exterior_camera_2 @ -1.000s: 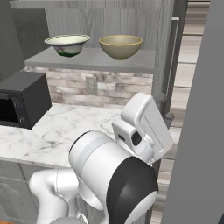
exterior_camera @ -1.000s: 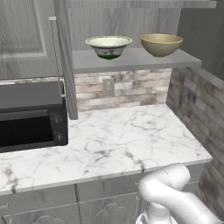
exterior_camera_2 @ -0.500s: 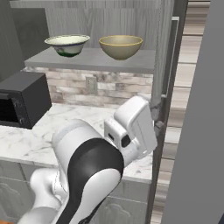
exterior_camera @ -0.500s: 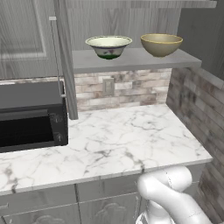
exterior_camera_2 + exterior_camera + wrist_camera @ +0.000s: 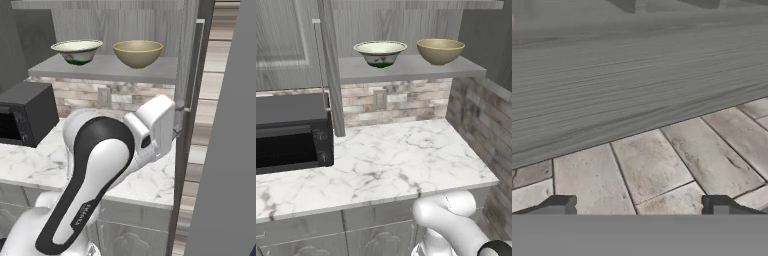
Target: Open the cabinet. Pick the bowls from the counter and place them in the cabinet. Then close the cabinet.
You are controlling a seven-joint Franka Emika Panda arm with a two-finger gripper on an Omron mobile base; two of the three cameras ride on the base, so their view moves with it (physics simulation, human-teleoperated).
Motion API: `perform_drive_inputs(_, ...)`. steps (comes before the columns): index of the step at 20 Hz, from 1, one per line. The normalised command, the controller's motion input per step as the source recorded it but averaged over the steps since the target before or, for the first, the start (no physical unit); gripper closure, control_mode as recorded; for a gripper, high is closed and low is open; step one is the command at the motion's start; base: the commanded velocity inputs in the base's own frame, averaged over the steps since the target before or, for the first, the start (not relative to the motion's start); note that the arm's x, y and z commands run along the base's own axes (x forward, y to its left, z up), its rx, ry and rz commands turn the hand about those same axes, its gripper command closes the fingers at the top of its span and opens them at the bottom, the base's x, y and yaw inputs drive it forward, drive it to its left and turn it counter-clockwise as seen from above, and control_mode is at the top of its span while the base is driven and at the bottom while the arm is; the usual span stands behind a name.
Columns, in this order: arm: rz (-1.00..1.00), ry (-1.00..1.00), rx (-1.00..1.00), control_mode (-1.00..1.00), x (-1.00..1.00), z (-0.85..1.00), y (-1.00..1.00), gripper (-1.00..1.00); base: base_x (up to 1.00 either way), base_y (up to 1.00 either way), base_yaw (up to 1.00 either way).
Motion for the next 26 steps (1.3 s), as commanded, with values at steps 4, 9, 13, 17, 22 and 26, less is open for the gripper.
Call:
perform_drive_inputs(4,0.04,0.08,0.18,-1.00,0.00,0.40,-0.16,-1.00,0.00,0.00,0.00)
perform_drive_inputs(9,0.04,0.17,0.20,-1.00,0.05,0.26,-0.23,-1.00,0.00,0.00,0.00)
perform_drive_inputs(13,0.03,0.29,0.17,-1.00,0.32,0.18,-0.22,-1.00,0.00,0.00,0.00)
perform_drive_inputs(17,0.03,0.35,0.15,-1.00,0.48,0.07,-0.23,-1.00,0.00,0.00,0.00)
perform_drive_inputs(22,0.06,0.38,0.17,-1.00,0.59,0.00,-0.39,-1.00,0.00,0.00,0.00)
perform_drive_inputs(26,0.13,0.41,0.22,-1.00,0.84,0.00,-0.18,-1.00,0.00,0.00,0.00)
